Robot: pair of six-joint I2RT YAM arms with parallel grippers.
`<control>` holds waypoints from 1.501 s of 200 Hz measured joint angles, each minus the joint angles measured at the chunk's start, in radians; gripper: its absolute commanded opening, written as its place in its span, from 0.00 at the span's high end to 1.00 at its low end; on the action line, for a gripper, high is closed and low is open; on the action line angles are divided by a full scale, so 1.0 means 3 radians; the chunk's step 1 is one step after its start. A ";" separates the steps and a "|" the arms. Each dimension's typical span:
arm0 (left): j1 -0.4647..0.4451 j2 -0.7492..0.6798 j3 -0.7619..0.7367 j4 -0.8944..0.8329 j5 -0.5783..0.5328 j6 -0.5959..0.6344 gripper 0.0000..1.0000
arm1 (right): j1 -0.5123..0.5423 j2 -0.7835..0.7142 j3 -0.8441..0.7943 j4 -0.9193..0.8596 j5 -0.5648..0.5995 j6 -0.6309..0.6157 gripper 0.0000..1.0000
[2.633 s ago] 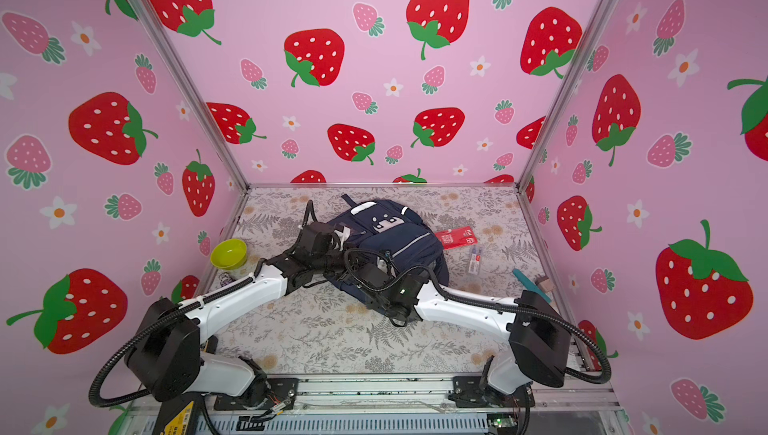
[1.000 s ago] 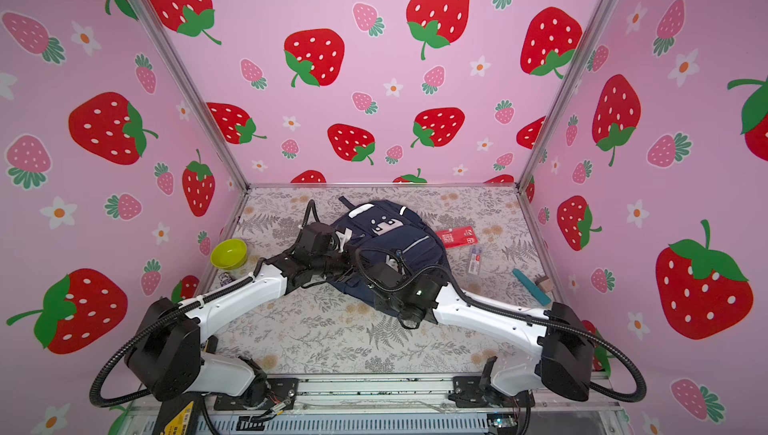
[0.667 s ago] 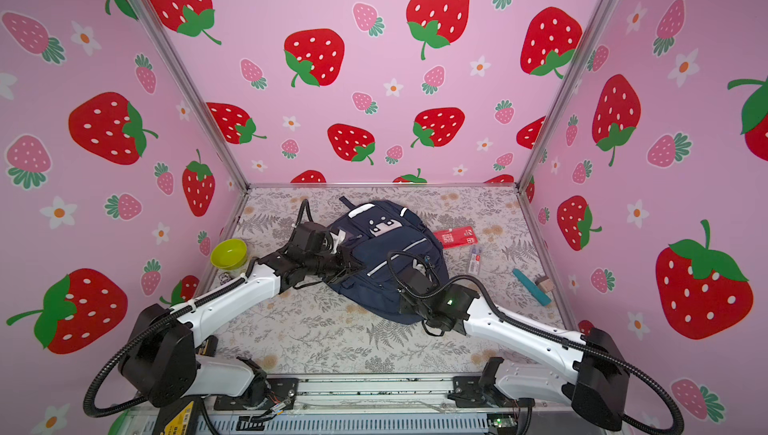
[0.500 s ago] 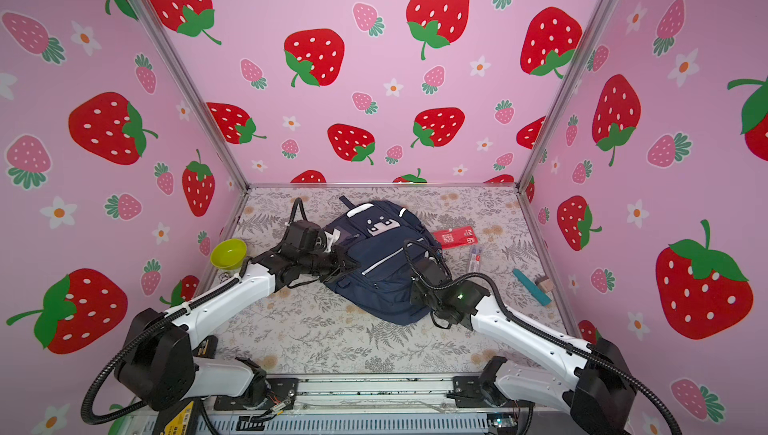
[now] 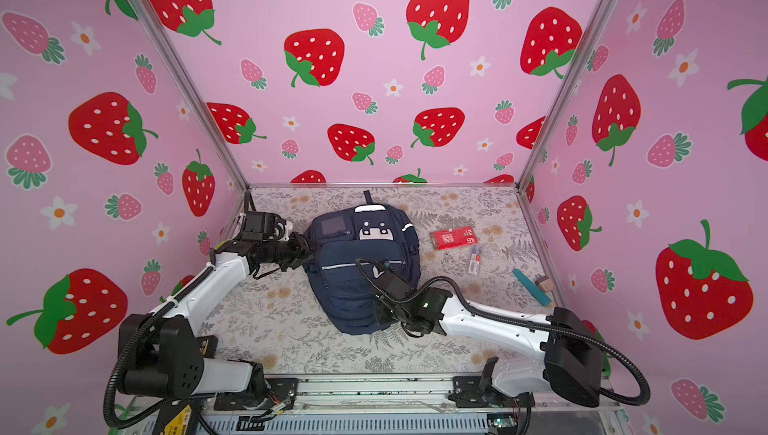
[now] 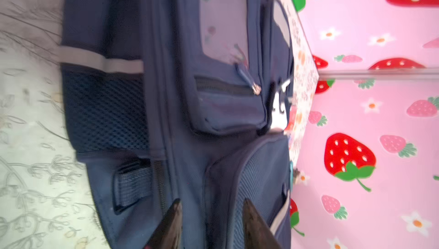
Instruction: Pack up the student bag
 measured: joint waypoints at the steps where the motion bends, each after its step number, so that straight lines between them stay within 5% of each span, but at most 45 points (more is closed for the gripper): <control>1: 0.0000 -0.0008 -0.0001 -0.0003 -0.0004 -0.0004 0.46 | 0.0003 0.0006 0.0004 0.0004 -0.0006 0.0001 1.00; 41: -0.0109 -0.0932 -0.0481 -0.0072 -0.0027 -0.0237 0.41 | 0.0027 0.0261 0.0214 0.0112 -0.0221 0.0022 1.00; 69: -0.0668 -0.1614 -0.0966 -0.0177 -0.0058 -0.0622 0.40 | 0.0027 0.0303 0.0253 0.0137 -0.0266 0.0065 1.00; 116: -0.1277 -0.1626 -0.1389 0.0034 -0.0200 -0.1242 0.41 | 0.0067 0.0303 0.0253 0.0155 -0.0291 0.0145 1.00; 169: -0.1286 -0.1264 -0.1242 0.0351 -0.0303 -0.1392 0.51 | 0.0192 0.0303 0.0252 0.0156 -0.0186 0.0235 1.00; 213: -0.1207 -0.1094 -0.1207 0.0370 -0.0320 -0.1348 1.00 | 0.0200 0.0292 0.0252 0.0126 -0.0064 0.0270 1.00; 256: -0.0924 -0.1052 -0.1087 0.0258 -0.0151 -0.1052 1.00 | -0.0029 0.0051 0.0064 0.0083 -0.0036 0.0248 1.00; 300: -0.0491 -0.0890 -0.0992 0.0150 0.0149 -0.0708 1.00 | -0.0896 -0.0444 -0.0449 0.0034 -0.0214 0.0031 1.00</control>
